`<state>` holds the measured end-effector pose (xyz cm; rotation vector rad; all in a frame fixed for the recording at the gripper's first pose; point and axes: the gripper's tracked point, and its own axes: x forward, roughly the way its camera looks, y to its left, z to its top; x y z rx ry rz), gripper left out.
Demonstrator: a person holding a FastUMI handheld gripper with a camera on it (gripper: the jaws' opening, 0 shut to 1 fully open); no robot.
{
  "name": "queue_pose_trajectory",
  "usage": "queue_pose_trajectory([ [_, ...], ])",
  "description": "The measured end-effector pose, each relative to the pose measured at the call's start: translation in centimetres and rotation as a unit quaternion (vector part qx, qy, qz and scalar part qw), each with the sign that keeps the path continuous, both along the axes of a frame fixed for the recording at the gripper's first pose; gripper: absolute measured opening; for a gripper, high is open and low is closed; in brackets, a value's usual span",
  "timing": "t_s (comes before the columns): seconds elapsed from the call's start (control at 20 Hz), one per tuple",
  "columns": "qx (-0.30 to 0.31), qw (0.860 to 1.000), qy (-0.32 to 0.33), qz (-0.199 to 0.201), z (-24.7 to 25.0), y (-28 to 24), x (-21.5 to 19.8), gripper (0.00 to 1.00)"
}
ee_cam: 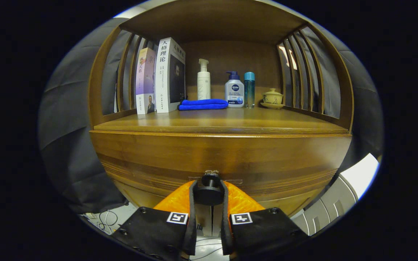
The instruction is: Pull open the drawer, take out the items inside it, and place them on the countertop above the cabinet.
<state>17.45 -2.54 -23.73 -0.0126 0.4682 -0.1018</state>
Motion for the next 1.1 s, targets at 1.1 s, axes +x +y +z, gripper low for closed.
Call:
queue_pose_trajectory([
  [1.1,-0.006,0.999,0.019,0.026,1.2,1.7,-10.8,0.29],
])
